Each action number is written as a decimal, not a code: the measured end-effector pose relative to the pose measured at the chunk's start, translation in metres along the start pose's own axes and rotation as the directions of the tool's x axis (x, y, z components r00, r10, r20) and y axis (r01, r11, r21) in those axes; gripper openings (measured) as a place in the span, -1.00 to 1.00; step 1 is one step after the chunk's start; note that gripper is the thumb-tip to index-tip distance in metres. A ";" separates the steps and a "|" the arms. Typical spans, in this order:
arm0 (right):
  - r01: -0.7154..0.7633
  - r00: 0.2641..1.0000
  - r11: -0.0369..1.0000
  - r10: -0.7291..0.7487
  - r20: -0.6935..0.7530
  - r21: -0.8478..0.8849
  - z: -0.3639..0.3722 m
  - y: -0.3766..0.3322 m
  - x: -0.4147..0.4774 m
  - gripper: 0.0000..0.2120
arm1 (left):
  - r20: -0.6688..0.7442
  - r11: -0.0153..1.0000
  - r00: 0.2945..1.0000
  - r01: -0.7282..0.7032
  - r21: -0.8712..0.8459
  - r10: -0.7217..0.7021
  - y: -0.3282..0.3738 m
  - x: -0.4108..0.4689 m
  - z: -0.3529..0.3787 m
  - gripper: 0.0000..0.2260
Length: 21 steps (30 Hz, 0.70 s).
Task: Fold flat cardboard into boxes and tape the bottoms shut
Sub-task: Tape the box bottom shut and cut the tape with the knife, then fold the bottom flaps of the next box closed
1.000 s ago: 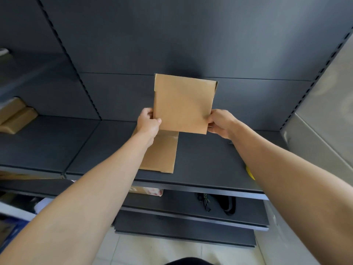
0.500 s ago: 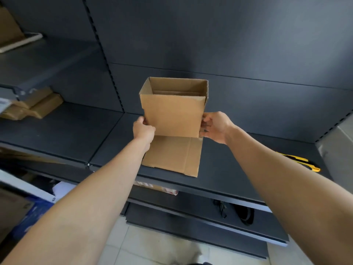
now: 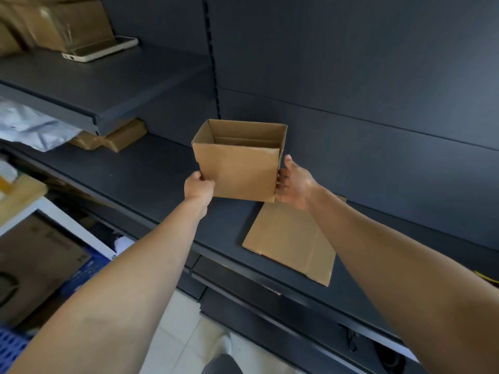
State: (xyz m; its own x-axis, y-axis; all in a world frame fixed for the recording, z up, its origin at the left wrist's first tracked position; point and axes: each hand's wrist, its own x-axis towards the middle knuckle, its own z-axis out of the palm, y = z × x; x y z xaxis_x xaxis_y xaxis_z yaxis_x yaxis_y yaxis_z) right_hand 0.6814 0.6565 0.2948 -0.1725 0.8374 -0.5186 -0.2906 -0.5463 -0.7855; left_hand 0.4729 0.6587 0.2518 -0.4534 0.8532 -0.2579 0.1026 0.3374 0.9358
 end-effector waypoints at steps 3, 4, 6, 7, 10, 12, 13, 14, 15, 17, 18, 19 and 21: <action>-0.008 0.999 1.000 0.008 -0.050 -0.004 0.020 0.004 0.028 -0.52 | 0.029 0.999 0.999 0.020 0.028 -0.020 -0.002 0.033 -0.010 -0.84; -0.013 0.998 1.000 0.012 -0.066 -0.015 0.026 0.006 0.036 -0.52 | 0.034 0.999 0.999 0.029 0.039 -0.030 -0.002 0.044 -0.013 -0.85; -0.024 0.995 0.999 0.021 -0.093 -0.026 0.040 0.010 0.051 -0.53 | 0.042 0.997 0.998 0.039 0.065 -0.041 -0.002 0.067 -0.019 -0.80; -0.024 0.994 0.999 0.022 -0.103 -0.026 0.045 0.013 0.058 -0.54 | 0.047 0.996 0.998 0.045 0.075 -0.048 -0.002 0.077 -0.021 -0.80; -0.021 0.992 1.000 0.022 -0.124 0.009 0.060 0.018 0.081 -0.50 | 0.056 0.994 0.997 0.046 0.096 -0.051 -0.003 0.104 -0.027 -0.80; -0.028 0.992 0.999 0.031 -0.124 0.024 0.068 0.021 0.094 -0.49 | 0.068 0.993 0.996 0.042 0.112 -0.050 -0.004 0.118 -0.030 -0.76; -0.034 0.992 0.999 0.037 -0.123 0.028 0.071 0.022 0.099 -0.48 | 0.076 0.992 0.996 0.043 0.115 -0.052 -0.005 0.124 -0.031 -0.75; -0.039 0.991 0.999 0.043 -0.125 0.033 0.075 0.024 0.104 -0.48 | 0.088 0.992 0.994 0.048 0.115 -0.058 -0.006 0.130 -0.032 -0.74; -0.042 0.990 0.998 0.046 -0.131 0.036 0.077 0.025 0.108 -0.49 | 0.102 0.992 0.993 0.054 0.111 -0.065 -0.007 0.134 -0.032 -0.72; -0.042 0.987 0.998 0.048 -0.152 0.041 0.082 0.028 0.115 -0.52 | 0.135 0.993 0.988 0.063 0.104 -0.077 -0.009 0.141 -0.034 -0.70; -0.037 0.985 0.998 0.044 -0.166 0.045 0.083 0.030 0.117 -0.55 | 0.152 0.993 0.985 0.064 0.101 -0.079 -0.010 0.143 -0.034 -0.68; -0.031 0.984 0.998 0.039 -0.177 0.047 0.085 0.030 0.118 -0.59 | 0.165 0.993 0.983 0.064 0.100 -0.080 -0.011 0.144 -0.035 -0.67; -0.024 0.982 0.999 0.031 -0.185 0.042 0.087 0.031 0.120 -0.68 | 0.177 0.993 0.981 0.061 0.101 -0.078 -0.012 0.146 -0.035 -0.63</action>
State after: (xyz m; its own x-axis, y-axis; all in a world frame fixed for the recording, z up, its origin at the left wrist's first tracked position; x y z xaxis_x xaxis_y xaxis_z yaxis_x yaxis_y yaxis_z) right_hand 0.5702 0.7418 0.2373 -0.0040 0.8027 -0.5963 -0.3254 -0.5649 -0.7583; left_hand 0.3743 0.7657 0.2117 -0.2961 0.8811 -0.3689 0.1632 0.4272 0.8893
